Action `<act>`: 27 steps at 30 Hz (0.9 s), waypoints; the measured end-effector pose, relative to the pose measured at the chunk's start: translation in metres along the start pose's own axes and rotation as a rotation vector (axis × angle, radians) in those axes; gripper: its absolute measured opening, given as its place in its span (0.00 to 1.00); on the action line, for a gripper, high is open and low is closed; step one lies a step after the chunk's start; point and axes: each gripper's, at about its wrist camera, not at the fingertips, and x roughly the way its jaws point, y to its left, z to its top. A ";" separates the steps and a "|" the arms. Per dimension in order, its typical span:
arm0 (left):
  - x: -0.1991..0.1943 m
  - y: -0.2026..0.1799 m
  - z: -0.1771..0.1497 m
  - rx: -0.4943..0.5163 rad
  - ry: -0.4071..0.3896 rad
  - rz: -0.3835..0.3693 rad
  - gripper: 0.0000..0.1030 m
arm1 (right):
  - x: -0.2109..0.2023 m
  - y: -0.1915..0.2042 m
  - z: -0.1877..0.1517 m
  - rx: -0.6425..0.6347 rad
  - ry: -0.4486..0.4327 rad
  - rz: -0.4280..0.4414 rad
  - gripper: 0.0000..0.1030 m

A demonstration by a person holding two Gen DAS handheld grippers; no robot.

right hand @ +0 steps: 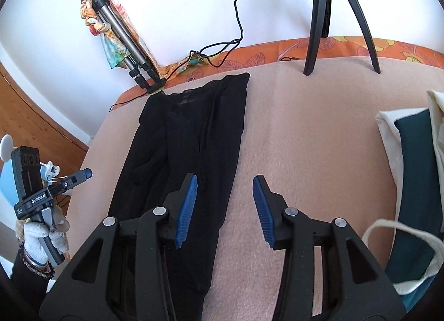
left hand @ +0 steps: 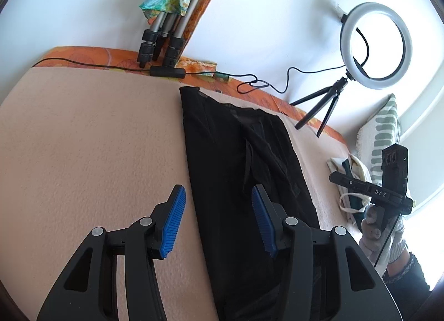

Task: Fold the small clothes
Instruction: 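Move both tools to the folded end of the black shirt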

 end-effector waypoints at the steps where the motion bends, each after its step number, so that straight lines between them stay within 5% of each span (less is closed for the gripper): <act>1: 0.005 0.004 0.008 -0.012 0.003 -0.011 0.47 | 0.006 -0.001 0.008 0.000 0.009 0.008 0.43; 13: 0.078 0.040 0.070 -0.063 0.049 -0.043 0.47 | 0.082 -0.027 0.086 0.063 0.048 0.066 0.43; 21: 0.115 0.047 0.088 -0.063 0.065 -0.043 0.47 | 0.122 -0.029 0.103 0.029 0.046 0.008 0.43; 27: 0.123 0.047 0.099 -0.049 0.031 -0.059 0.44 | 0.123 -0.030 0.107 0.027 0.015 0.011 0.09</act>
